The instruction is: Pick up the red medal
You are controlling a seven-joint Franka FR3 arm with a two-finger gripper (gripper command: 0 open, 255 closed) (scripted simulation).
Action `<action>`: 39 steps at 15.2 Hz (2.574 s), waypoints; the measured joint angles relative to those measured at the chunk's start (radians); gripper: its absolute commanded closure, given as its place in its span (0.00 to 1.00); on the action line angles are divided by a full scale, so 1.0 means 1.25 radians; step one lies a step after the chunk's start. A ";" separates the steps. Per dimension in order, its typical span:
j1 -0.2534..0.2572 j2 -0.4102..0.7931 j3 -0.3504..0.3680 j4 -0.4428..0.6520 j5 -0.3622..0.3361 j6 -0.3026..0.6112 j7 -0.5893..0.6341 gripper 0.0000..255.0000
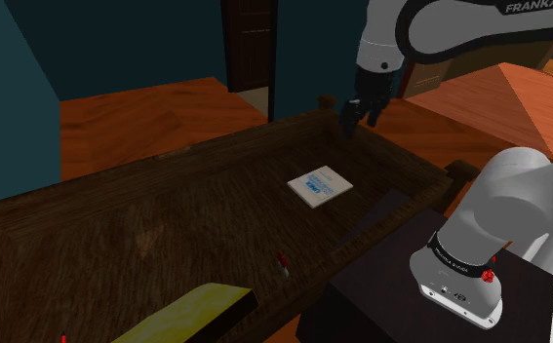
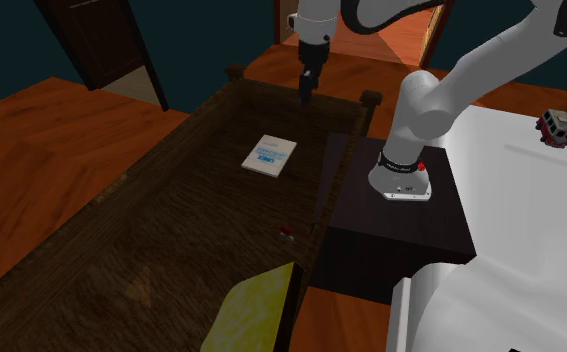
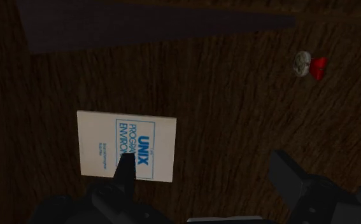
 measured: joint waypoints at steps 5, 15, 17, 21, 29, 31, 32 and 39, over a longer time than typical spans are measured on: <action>0.020 0.060 0.060 -0.076 0.039 0.133 0.070 0.00; 0.041 0.291 0.206 -0.131 0.081 0.416 0.241 0.00; 0.038 0.349 0.239 -0.131 0.073 0.472 0.285 0.00; 0.010 0.491 0.297 -0.102 0.002 0.577 0.393 0.00; 0.060 0.818 0.267 0.017 -0.345 0.722 0.753 0.00; 0.104 0.885 0.224 0.053 -0.411 0.743 0.819 0.00; 0.115 0.901 0.213 0.063 -0.425 0.748 0.833 0.00; 0.181 0.992 0.135 0.103 -0.511 0.796 0.908 0.00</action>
